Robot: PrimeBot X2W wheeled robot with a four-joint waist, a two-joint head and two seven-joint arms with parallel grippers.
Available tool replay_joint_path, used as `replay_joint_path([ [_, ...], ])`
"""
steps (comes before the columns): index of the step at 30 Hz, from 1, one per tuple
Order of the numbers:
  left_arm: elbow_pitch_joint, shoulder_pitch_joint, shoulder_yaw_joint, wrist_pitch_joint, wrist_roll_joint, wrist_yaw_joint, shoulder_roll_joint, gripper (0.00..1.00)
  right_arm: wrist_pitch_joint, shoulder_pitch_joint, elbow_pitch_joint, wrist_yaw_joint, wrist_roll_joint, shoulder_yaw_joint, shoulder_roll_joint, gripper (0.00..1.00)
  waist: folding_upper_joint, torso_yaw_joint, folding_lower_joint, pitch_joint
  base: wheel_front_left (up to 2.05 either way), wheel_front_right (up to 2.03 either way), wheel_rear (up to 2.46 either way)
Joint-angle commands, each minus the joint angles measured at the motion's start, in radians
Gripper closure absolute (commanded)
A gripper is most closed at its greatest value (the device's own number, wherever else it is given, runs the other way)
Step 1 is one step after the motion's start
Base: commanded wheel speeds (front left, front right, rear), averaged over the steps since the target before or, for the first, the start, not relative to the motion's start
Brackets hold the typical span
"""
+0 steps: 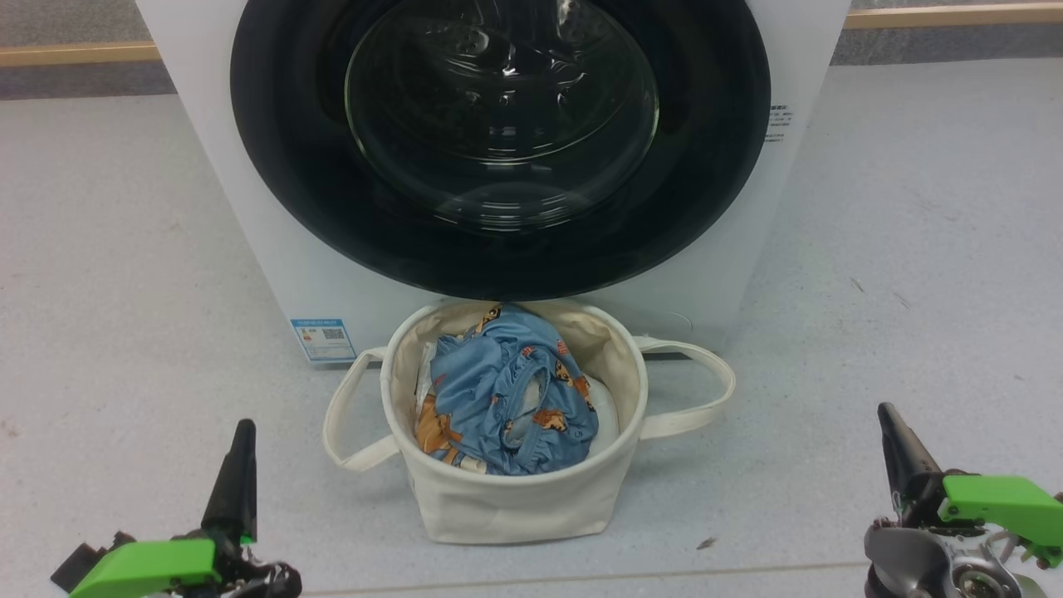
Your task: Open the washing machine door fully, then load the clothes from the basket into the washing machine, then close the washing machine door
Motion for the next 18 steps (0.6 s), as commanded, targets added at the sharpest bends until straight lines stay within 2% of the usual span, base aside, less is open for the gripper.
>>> replay_joint_path([
  [1,-0.028,-0.029,0.034,0.007,0.012,-0.008,0.006,1.0,0.006,-0.018,-0.028,0.0,-0.003,0.013,-0.006,1.0,0.0,0.0,0.0,0.0,0.0,0.0,0.0],
  [18,-0.028,-0.029,0.035,0.007,0.012,-0.008,0.006,1.0,0.006,-0.018,-0.028,0.0,-0.004,0.013,-0.006,1.0,0.0,0.0,0.0,0.0,0.0,0.0,0.0],
])
